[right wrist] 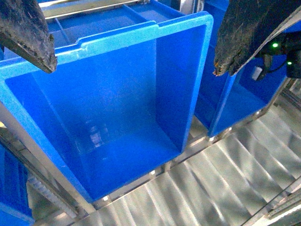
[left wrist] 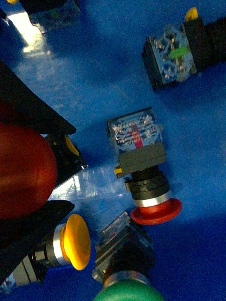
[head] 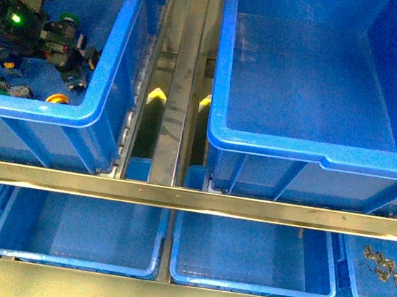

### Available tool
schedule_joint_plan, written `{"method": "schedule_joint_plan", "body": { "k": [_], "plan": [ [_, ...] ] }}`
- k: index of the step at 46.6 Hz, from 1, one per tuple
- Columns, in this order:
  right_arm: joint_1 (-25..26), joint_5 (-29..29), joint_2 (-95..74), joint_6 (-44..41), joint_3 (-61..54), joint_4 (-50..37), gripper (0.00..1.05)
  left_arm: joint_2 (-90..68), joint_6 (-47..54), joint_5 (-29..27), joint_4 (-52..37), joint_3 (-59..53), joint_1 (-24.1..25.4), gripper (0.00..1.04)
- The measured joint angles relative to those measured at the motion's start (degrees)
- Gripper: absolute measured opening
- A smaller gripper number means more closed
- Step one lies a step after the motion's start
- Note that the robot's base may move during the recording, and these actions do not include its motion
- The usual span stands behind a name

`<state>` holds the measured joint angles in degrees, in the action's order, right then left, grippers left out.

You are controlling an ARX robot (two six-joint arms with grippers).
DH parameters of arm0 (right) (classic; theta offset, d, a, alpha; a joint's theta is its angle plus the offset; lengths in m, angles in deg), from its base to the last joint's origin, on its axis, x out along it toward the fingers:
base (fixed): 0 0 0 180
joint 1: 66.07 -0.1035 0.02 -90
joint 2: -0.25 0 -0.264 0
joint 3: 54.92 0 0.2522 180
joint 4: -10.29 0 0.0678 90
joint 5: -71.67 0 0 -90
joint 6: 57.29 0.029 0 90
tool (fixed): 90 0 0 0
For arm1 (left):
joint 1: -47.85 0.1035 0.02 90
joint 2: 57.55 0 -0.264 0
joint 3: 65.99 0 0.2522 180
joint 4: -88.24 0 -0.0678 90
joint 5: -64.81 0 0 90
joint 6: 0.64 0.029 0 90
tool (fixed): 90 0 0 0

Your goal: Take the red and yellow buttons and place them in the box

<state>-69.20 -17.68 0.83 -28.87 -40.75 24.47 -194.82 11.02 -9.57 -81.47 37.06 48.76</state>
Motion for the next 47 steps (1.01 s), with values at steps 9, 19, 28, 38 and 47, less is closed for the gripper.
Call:
{"method": "schedule_joint_plan", "body": {
  "k": [9,19,28,38,47],
  "plan": [
    [0.0,0.0,0.0,0.0,0.0,0.0,0.99,13.2,-14.0,5.0,-4.0,-9.9,4.5,0.34],
    [0.0,0.0,0.0,0.0,0.0,0.0,0.99,23.8,-32.1,12.6,-1.7,-19.7,10.9,0.34],
    [0.0,0.0,0.0,0.0,0.0,0.0,0.99,31.7,-45.7,18.6,-1.5,-26.8,9.3,0.34],
    [0.0,0.0,0.0,0.0,0.0,0.0,0.99,38.3,-52.7,21.3,-3.5,-29.0,2.1,0.34],
    [0.0,0.0,0.0,0.0,0.0,0.0,0.99,39.3,-56.4,20.6,-5.3,-30.0,-5.5,0.34]
  ]
}}
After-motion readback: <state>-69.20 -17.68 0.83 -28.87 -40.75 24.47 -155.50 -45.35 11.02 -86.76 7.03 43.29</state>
